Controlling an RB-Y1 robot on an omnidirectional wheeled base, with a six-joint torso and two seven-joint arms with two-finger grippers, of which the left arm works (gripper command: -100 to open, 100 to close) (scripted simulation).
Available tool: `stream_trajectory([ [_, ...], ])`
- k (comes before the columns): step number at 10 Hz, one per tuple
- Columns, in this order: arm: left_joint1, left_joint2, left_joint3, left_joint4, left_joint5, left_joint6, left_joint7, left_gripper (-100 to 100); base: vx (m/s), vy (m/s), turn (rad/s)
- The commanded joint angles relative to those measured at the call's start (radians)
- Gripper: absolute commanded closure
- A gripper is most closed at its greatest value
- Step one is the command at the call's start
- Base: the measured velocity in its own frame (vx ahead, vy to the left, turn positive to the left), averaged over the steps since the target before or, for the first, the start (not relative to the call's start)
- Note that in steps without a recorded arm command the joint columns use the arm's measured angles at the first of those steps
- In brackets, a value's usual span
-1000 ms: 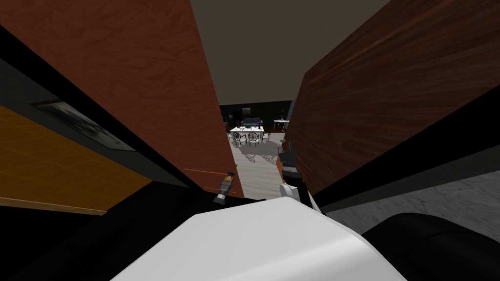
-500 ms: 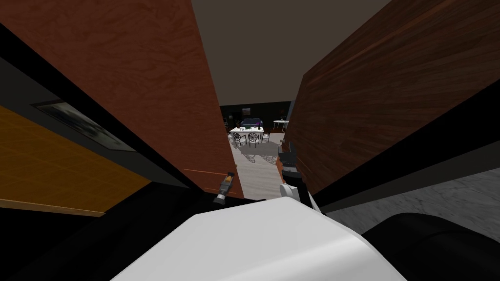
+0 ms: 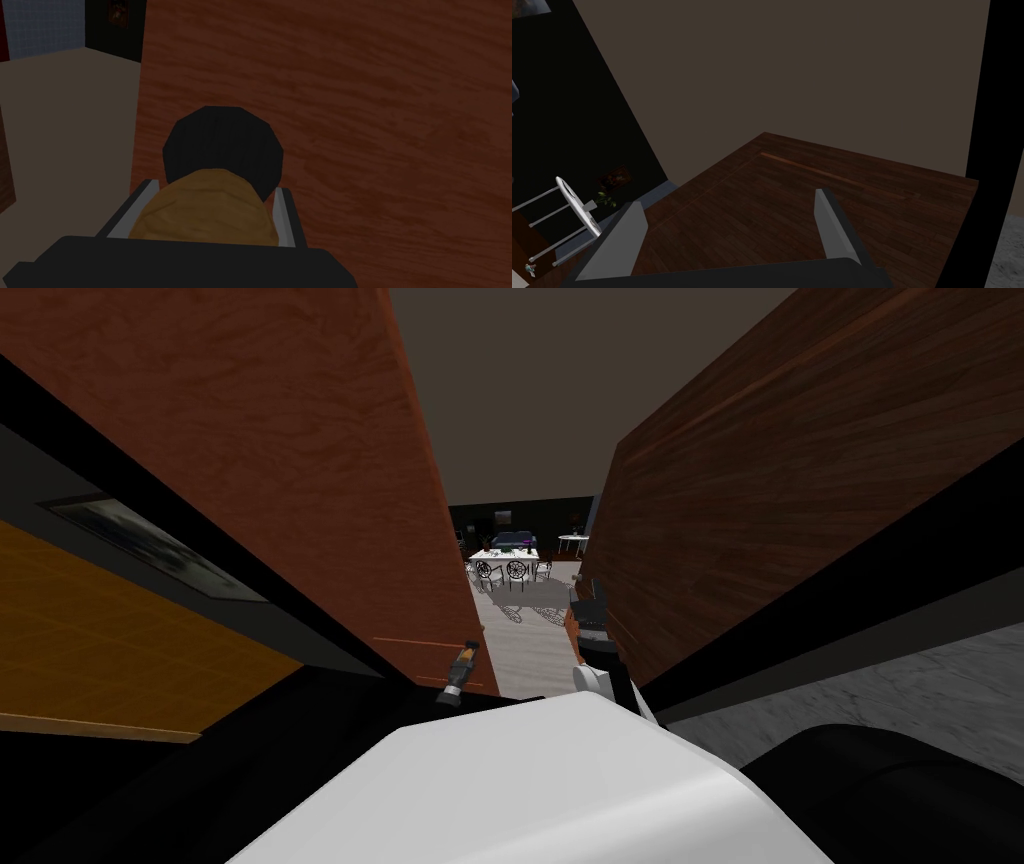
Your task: Push the door open
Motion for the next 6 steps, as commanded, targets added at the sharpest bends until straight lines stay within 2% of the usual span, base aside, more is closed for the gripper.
stream_trajectory([
  [1,-0.005,0.006,0.001,-0.011,0.015,-0.001,0.035,100,0.033,-0.006,-0.020],
  [3,-0.014,0.014,-0.006,-0.001,0.057,-0.003,0.100,100,0.031,-0.004,-0.034],
  [4,-0.014,0.014,-0.006,-0.001,0.057,-0.003,0.109,100,0.023,-0.005,-0.019],
  [5,-0.019,0.018,-0.010,0.004,0.079,-0.005,0.145,100,0.030,-0.006,-0.026],
  [6,-0.019,0.018,-0.010,0.004,0.079,-0.005,0.146,100,0.026,-0.001,-0.017],
])
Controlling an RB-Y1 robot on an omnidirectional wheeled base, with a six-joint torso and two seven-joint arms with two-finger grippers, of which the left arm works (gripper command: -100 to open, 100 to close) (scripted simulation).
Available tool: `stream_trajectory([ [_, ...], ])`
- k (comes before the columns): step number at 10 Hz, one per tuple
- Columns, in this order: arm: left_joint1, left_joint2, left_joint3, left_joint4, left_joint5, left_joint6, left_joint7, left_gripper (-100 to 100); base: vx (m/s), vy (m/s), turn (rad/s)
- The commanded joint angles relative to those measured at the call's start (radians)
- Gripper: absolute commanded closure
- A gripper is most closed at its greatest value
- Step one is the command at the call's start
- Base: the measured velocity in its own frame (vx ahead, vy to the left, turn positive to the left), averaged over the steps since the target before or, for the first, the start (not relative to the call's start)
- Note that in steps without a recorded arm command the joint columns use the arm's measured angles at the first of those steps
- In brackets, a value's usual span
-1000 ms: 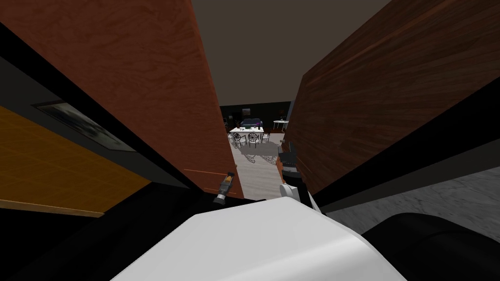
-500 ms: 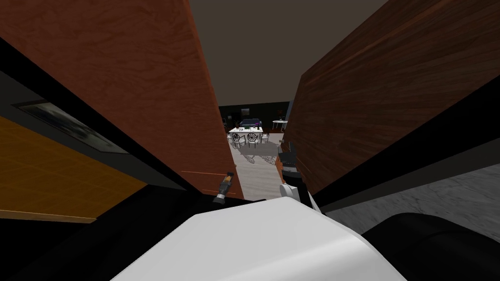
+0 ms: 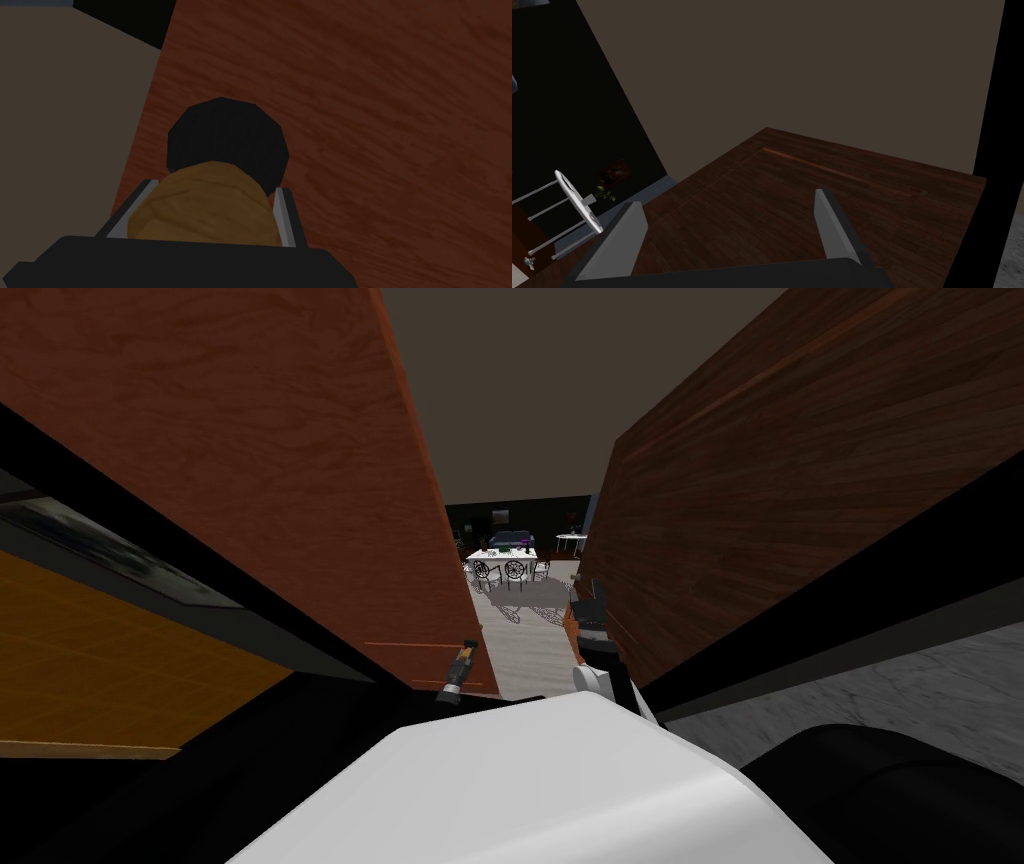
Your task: Push the door open
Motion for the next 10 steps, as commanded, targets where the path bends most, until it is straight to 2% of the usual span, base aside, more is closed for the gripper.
stream_trajectory([
  [1,-0.012,0.011,0.002,-0.003,0.034,-0.003,0.050,100,0.032,-0.002,-0.030],
  [2,-0.017,0.014,-0.002,0.003,0.061,-0.004,0.075,100,0.052,-0.013,-0.052],
  [3,-0.017,0.014,-0.002,0.003,0.061,-0.004,0.089,100,0.037,-0.002,-0.014],
  [4,-0.022,0.018,-0.007,0.009,0.087,-0.006,0.125,100,0.028,0.007,-0.033],
  [5,-0.022,0.018,-0.007,0.009,0.087,-0.006,0.129,100,0.023,0.004,-0.010],
  [7,-0.035,0.025,-0.017,0.023,0.146,-0.009,0.196,100,0.039,0.000,-0.045],
  [8,-0.035,0.025,-0.017,0.023,0.146,-0.009,0.211,100,0.038,0.009,-0.016],
  [10,-0.047,0.032,-0.028,0.037,0.207,-0.012,0.275,100,0.051,0.006,-0.034],
])
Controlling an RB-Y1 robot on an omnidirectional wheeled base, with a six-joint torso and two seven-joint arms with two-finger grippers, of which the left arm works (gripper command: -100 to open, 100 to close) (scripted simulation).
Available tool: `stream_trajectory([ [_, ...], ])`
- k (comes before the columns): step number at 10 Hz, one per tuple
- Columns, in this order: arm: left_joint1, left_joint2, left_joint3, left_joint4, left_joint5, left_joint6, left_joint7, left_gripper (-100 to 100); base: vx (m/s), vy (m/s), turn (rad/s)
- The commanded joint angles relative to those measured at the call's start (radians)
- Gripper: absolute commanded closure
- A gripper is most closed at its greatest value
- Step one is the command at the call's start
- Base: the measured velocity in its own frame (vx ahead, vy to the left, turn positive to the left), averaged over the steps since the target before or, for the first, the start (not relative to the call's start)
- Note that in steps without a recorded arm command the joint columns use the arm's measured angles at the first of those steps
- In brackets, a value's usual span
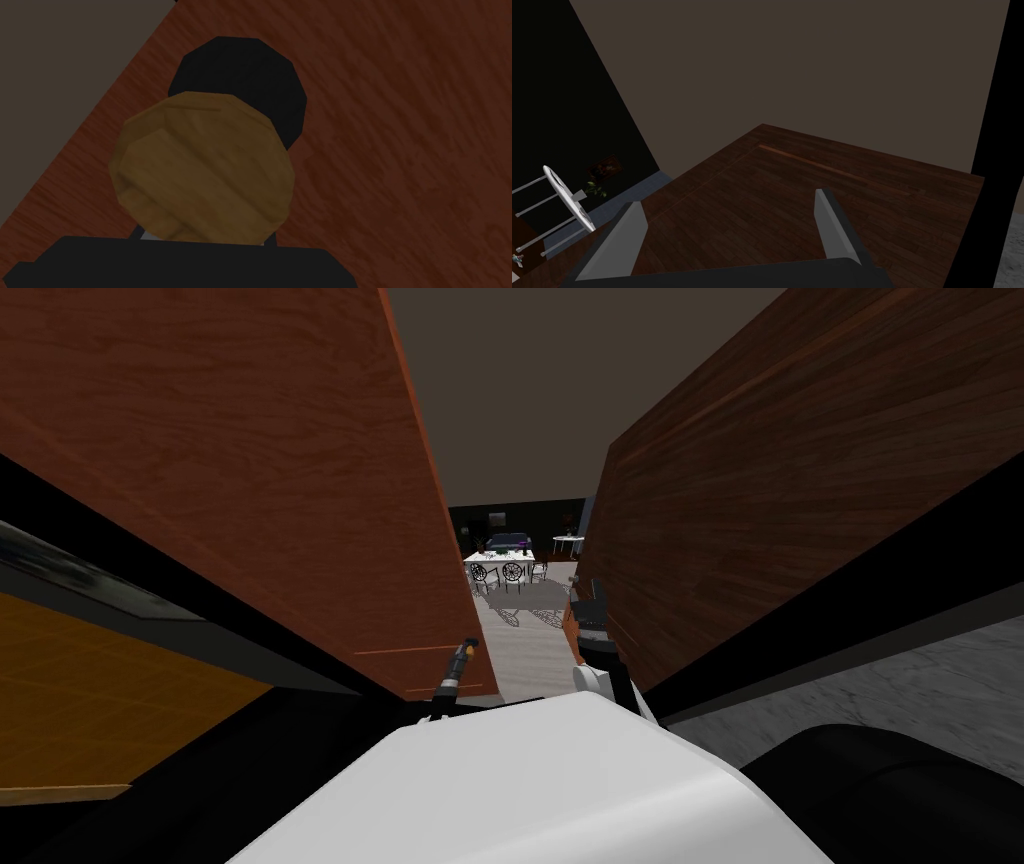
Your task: Push the door open
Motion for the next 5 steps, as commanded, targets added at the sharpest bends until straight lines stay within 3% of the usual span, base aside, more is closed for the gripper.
stream_trajectory([
  [1,-0.002,0.007,0.001,0.000,0.021,0.000,0.039,100,0.045,0.010,-0.007],
  [2,-0.009,0.010,-0.005,0.008,0.054,-0.002,0.075,100,0.040,0.007,-0.032],
  [3,-0.015,0.014,-0.009,0.012,0.034,0.003,0.012,-100,-0.007,-0.004,0.068],
  [5,-0.019,0.017,-0.013,0.017,0.033,0.005,-0.011,-100,-0.044,-0.010,0.049],
])
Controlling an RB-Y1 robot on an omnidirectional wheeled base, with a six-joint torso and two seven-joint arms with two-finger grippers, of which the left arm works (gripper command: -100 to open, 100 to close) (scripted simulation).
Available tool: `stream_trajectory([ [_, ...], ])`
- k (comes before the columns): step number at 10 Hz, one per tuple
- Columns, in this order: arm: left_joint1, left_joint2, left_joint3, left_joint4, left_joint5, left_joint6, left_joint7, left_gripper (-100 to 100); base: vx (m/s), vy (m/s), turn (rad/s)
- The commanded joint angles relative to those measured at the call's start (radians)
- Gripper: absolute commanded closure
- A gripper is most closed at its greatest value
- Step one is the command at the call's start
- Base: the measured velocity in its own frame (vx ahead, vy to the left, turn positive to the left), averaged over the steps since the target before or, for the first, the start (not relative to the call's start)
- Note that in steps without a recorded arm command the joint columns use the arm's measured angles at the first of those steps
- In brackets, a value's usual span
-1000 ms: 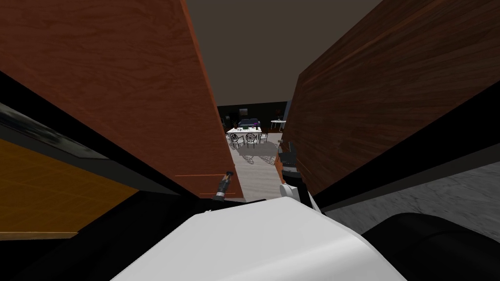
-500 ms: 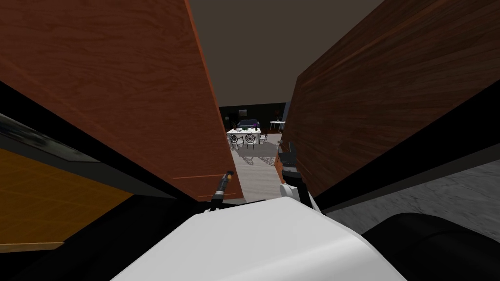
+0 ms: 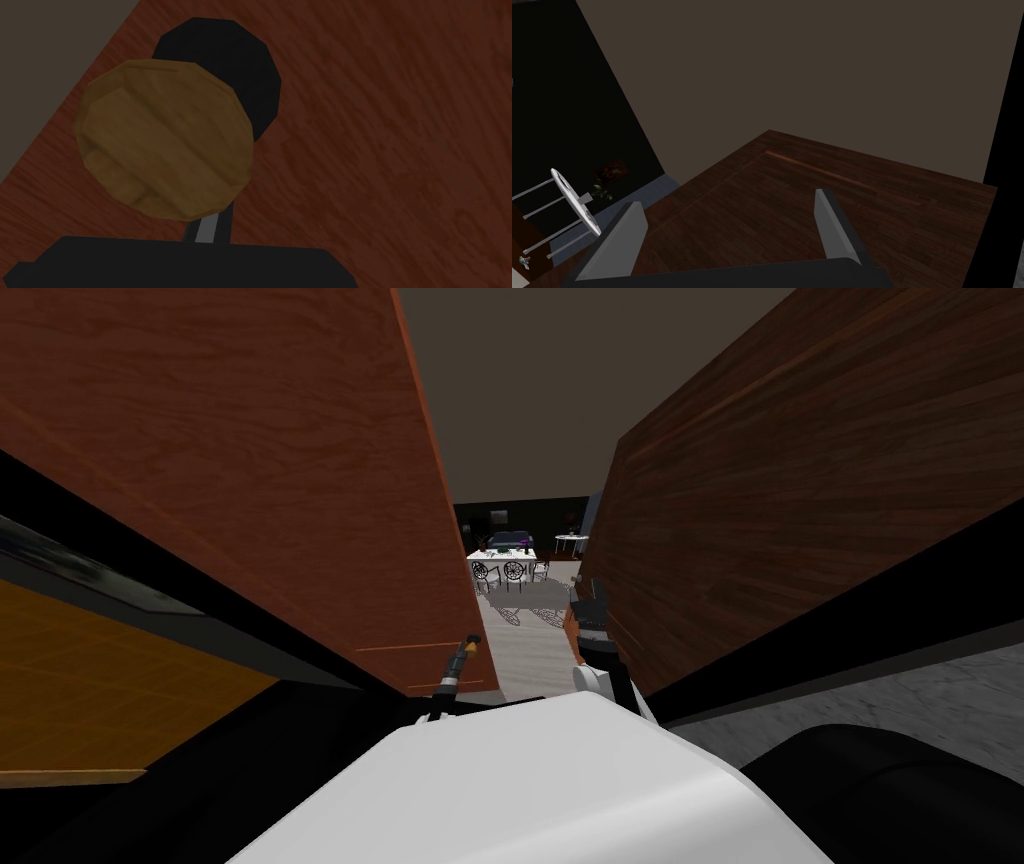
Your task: Push the door open
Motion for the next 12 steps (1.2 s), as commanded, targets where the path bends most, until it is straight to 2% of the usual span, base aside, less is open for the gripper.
stream_trajectory([
  [1,-0.007,0.005,-0.006,0.007,-0.003,0.005,-0.039,-100,-0.066,-0.009,0.063],
  [7,-0.040,0.020,-0.036,0.042,-0.015,0.026,-0.198,-100,-0.064,-0.021,0.081],
  [8,-0.040,0.020,-0.036,0.042,-0.015,0.026,-0.209,-100,-0.055,-0.012,0.048],
  [12,-0.064,0.027,-0.057,0.067,-0.023,0.041,-0.326,-100,-0.059,-0.015,0.075],
])
